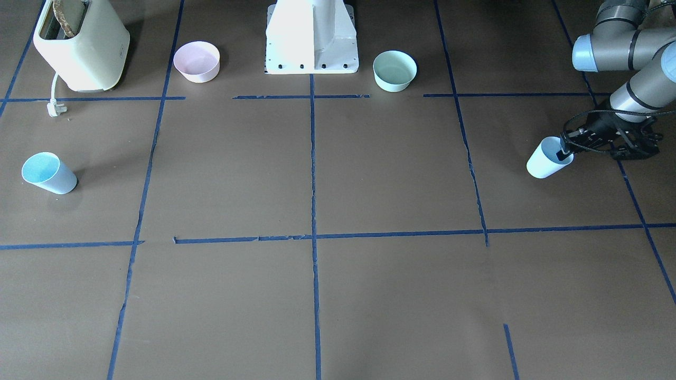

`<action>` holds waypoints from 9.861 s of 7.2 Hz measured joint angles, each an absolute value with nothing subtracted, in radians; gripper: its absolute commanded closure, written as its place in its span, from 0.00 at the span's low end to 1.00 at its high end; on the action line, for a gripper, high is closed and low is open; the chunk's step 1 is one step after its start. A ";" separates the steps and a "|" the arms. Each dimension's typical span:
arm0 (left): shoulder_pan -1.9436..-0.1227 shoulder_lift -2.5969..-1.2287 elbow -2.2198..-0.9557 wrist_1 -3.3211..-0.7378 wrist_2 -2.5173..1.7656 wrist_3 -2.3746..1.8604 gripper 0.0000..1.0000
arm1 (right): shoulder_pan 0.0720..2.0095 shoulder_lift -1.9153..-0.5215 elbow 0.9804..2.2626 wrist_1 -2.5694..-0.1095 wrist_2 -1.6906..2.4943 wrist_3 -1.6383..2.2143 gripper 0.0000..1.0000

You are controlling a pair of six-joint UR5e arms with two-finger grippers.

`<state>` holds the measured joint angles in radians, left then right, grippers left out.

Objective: Stack blue cups with both arms
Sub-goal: 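Lift the cup with the left gripper and carry it to table center, then lower the cup upright onto the table and open the left gripper, then withdraw the left gripper while the right gripper reaches toward the other blue cup, then lower the right gripper into the light blue cup and grasp it, then lift the cup with the right gripper and carry it over the center cup, then lower the held cup into the center cup and open the right gripper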

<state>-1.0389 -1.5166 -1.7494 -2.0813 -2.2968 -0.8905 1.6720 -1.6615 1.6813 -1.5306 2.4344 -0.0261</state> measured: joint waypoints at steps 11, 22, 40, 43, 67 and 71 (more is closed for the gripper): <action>-0.495 -2.325 -1.716 -1.530 -1.982 -1.480 1.00 | 1.672 -1.664 1.687 -1.531 2.465 -0.026 0.00; -0.492 -2.309 -1.639 -1.709 -1.893 -1.469 0.00 | 1.672 -1.658 1.690 -1.530 2.465 -0.025 0.00; -0.960 -1.734 -2.237 -1.404 -2.108 -0.782 0.00 | 1.145 -1.659 1.663 -1.074 2.327 0.639 0.00; -0.963 -1.732 -2.241 -1.400 -2.125 -0.789 0.00 | 1.089 -1.664 1.648 -1.075 2.319 0.639 0.90; -1.220 -1.588 -1.988 -1.420 -2.144 -0.189 0.00 | 0.483 -0.853 1.814 -1.644 1.859 1.369 0.78; -1.222 -1.583 -1.988 -1.420 -2.143 -0.186 0.00 | 0.477 -0.850 1.806 -1.646 1.855 1.370 0.00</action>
<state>-1.2225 -1.5834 -1.9885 -1.4204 -2.1432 -0.1858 0.4770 -0.8504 1.8057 -1.6461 1.8548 1.3700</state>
